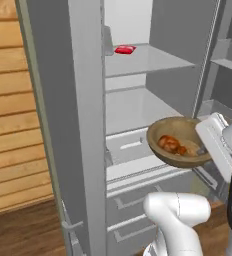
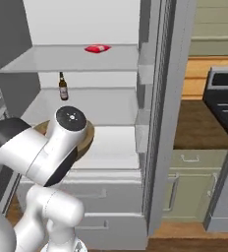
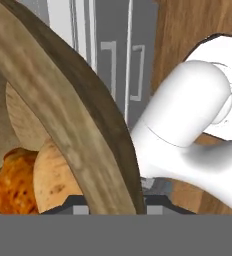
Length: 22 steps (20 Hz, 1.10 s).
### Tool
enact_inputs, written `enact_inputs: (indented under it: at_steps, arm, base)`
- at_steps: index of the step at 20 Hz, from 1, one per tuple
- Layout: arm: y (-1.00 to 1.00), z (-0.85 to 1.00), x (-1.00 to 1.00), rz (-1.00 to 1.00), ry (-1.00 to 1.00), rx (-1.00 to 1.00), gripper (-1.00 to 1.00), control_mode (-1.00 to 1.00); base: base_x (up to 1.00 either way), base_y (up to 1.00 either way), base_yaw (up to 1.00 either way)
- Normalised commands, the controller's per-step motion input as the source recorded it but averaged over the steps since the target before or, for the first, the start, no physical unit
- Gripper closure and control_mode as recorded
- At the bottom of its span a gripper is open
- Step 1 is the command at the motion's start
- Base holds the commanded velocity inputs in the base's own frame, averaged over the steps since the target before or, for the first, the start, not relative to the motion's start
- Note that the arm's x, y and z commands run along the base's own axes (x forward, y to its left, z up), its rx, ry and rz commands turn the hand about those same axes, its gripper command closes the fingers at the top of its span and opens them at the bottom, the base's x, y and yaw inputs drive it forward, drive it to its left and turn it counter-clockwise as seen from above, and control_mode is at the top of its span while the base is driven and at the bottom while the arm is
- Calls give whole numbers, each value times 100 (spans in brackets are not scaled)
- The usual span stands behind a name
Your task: Pick the chicken drumstick and potato from their plates and place them in the bowl. Then put the bowl in the fridge.
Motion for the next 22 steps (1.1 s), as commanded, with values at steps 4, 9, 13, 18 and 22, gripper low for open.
enact_inputs:
  at_steps: [4, 9, 13, 18, 22]
  arm:
    - [0, 0, 0, 0, 0, 0, 100, 100]
    - [0, 0, 0, 0, 0, 0, 100, 100]
    - [0, 0, 0, 0, 0, 0, 100, 100]
    - [0, 0, 0, 0, 0, 0, 100, 100]
    - [-6, 0, 2, 0, -1, 0, 100, -100]
  base:
    - [66, -1, 30]
    - [58, -24, 36]
    - [27, -27, 27]
    - [87, -28, 17]
    - [8, -19, 4]
